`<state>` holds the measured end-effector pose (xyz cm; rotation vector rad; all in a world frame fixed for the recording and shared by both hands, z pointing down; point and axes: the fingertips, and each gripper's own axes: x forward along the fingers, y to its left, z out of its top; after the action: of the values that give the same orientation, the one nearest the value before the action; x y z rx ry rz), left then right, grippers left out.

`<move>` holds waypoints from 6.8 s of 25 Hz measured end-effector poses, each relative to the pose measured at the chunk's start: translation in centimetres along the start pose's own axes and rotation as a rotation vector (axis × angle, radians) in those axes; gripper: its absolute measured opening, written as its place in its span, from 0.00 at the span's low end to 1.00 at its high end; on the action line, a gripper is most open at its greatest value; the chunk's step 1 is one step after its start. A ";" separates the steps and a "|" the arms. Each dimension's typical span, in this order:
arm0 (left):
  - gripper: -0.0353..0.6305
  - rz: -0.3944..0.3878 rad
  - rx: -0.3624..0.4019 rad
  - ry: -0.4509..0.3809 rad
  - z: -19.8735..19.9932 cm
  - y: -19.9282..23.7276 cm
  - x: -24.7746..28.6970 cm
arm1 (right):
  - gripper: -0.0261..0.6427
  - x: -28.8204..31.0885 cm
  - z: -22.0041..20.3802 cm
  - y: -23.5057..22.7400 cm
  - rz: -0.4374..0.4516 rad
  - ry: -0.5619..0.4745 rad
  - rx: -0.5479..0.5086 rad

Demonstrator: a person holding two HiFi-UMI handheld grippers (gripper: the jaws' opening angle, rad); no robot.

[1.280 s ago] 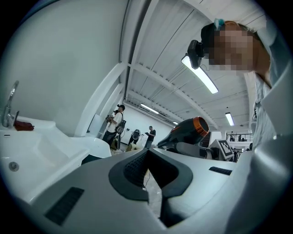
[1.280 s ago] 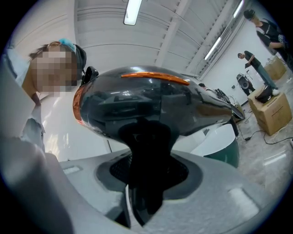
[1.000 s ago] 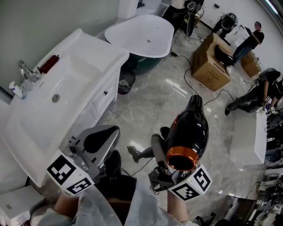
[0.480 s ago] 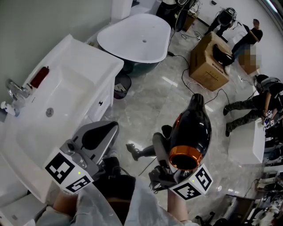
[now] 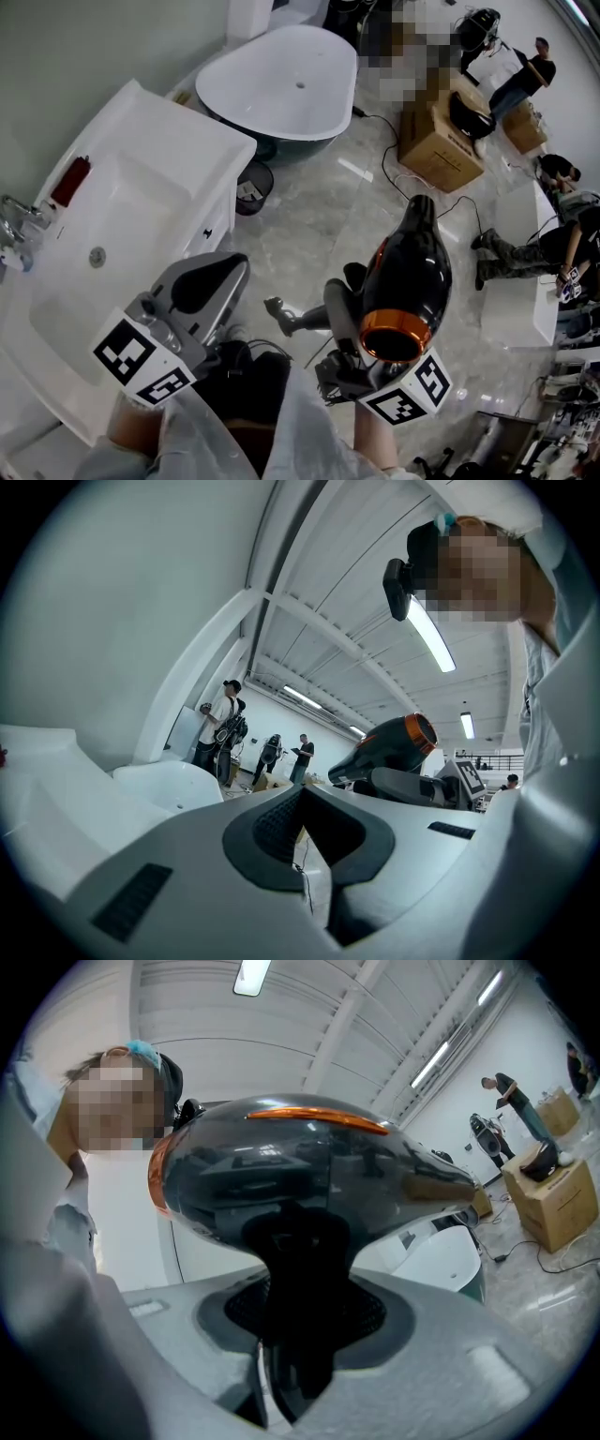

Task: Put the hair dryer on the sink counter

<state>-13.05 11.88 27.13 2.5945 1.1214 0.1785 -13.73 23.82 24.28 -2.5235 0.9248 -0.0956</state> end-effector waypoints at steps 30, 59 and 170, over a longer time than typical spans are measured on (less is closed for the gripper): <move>0.06 0.194 -0.002 -0.062 2.0 5.5 4.3 | 0.28 7.5 3.1 -6.8 0.137 0.054 0.021; 0.06 0.639 -0.015 -0.273 3.5 2.7 14.7 | 0.28 11.3 9.5 -18.1 0.564 0.231 0.043; 0.06 1.207 -0.094 -0.436 11.1 36.3 -3.0 | 0.28 55.1 -12.3 -5.9 0.988 0.768 -0.207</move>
<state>12.52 -16.35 28.61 2.6459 -0.6421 -0.0843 29.80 -11.59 33.07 -1.8714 2.4560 -0.6967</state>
